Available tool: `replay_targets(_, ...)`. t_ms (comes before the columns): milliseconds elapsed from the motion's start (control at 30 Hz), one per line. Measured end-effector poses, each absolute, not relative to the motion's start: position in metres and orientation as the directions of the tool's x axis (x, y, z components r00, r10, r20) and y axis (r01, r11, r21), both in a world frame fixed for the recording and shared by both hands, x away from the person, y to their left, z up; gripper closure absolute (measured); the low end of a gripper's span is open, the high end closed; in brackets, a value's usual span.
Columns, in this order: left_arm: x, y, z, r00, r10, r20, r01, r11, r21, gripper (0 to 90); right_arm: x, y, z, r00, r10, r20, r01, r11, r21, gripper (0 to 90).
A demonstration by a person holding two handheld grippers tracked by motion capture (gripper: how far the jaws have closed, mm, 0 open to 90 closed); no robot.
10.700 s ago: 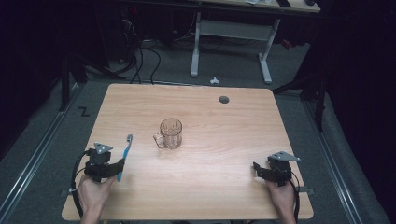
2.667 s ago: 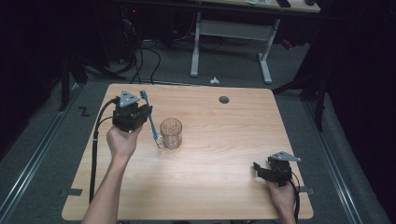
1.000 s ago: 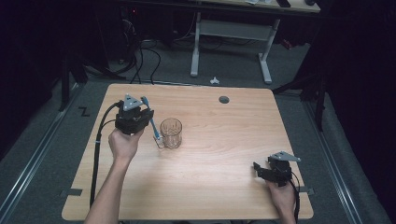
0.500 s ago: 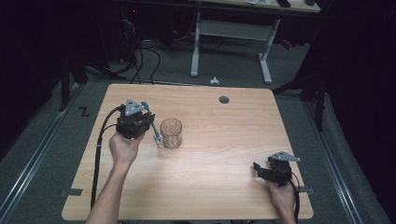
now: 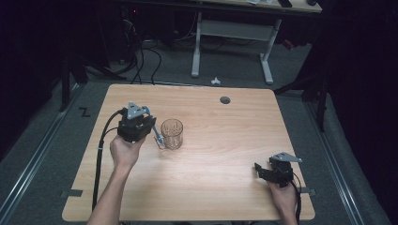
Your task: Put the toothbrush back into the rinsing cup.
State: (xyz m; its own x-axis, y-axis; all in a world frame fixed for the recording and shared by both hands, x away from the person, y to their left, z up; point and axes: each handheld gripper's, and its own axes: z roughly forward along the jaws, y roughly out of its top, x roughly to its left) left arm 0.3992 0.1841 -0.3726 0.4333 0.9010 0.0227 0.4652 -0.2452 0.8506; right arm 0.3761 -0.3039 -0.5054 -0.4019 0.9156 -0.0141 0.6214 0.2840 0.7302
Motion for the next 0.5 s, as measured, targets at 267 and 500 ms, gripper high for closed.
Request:
replay_targets(267, 0.3966, 0.1824, -0.3760, 0.436, 0.899, 0.033, 0.465, -0.257, 0.847, 80.0, 0.3761, -0.3039, -0.5054, -0.402, 0.916, -0.014, 0.622, 0.284, 0.730, 30.0)
replay_targets(500, 0.3948, 0.1818, -0.3784, 0.434, 0.900, 0.039, 0.465, -0.261, 0.846, 80.1, 0.3761, -0.3039, -0.5054, -0.402, 0.915, -0.015, 0.621, 0.285, 0.730, 30.0)
